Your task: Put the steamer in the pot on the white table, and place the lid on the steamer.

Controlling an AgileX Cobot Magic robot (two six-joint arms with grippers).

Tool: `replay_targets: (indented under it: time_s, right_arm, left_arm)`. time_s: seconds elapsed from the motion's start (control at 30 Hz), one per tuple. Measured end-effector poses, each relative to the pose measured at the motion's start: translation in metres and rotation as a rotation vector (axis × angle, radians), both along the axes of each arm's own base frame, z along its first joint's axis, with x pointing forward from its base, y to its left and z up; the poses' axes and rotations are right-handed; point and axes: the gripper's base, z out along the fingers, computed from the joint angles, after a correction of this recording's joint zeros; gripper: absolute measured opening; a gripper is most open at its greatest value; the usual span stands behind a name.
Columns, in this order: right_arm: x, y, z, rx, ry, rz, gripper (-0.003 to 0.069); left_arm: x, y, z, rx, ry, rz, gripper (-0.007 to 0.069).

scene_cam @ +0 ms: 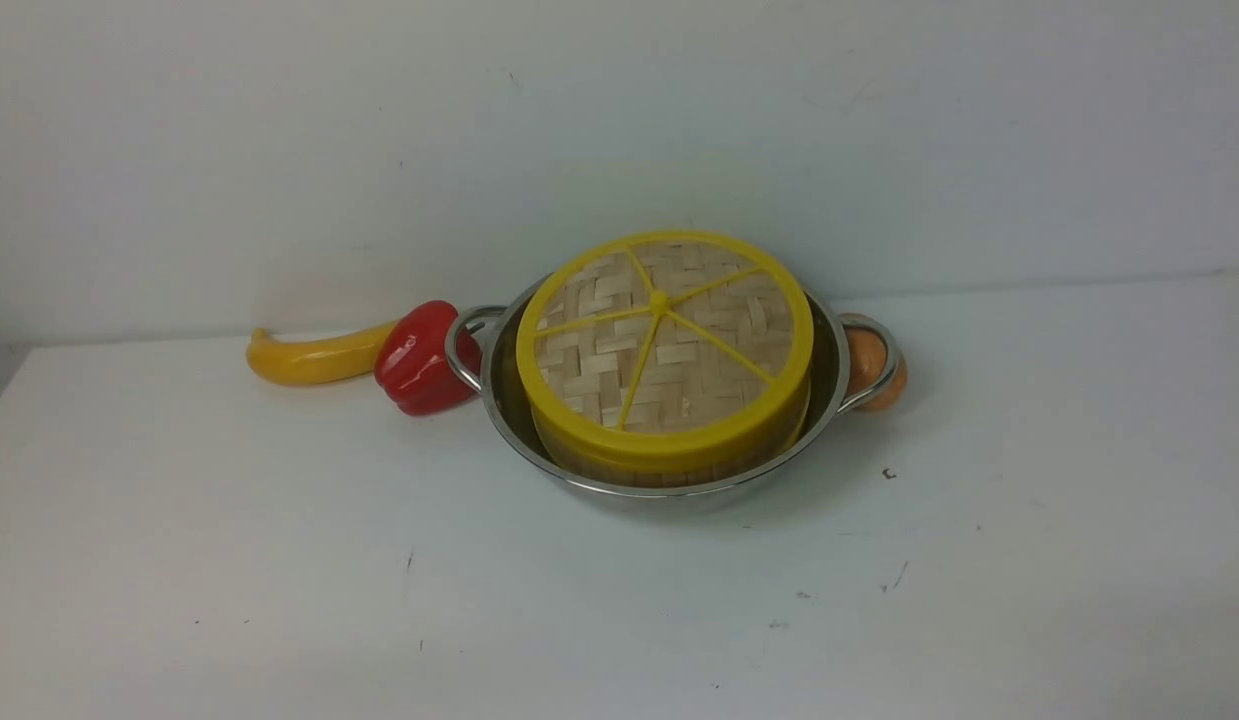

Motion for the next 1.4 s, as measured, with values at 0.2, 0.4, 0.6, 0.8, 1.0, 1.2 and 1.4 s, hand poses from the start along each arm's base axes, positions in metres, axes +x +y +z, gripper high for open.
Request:
replay_targets:
  time_s: [0.2, 0.4, 0.6, 0.8, 1.0, 1.2, 1.4]
  right_arm:
    - [0.0, 0.0, 0.0, 0.0, 0.0, 0.0, 0.0244]
    - [0.0, 0.0, 0.0, 0.0, 0.0, 0.0, 0.0244]
    - [0.0, 0.0, 0.0, 0.0, 0.0, 0.0, 0.0244]
    - [0.0, 0.0, 0.0, 0.0, 0.0, 0.0, 0.0244]
    - [0.0, 0.0, 0.0, 0.0, 0.0, 0.0, 0.0244]
    - [0.0, 0.0, 0.0, 0.0, 0.0, 0.0, 0.0244]
    - [0.0, 0.0, 0.0, 0.0, 0.0, 0.0, 0.0244]
  left_arm:
    - [0.0, 0.0, 0.0, 0.0, 0.0, 0.0, 0.0218]
    - [0.0, 0.0, 0.0, 0.0, 0.0, 0.0, 0.0228]
    - [0.0, 0.0, 0.0, 0.0, 0.0, 0.0, 0.023]
    - [0.0, 0.0, 0.0, 0.0, 0.0, 0.0, 0.0241]
    - [0.0, 0.0, 0.0, 0.0, 0.0, 0.0, 0.0241]
    - [0.0, 0.0, 0.0, 0.0, 0.0, 0.0, 0.0241]
    - [0.0, 0.0, 0.0, 0.0, 0.0, 0.0, 0.0241]
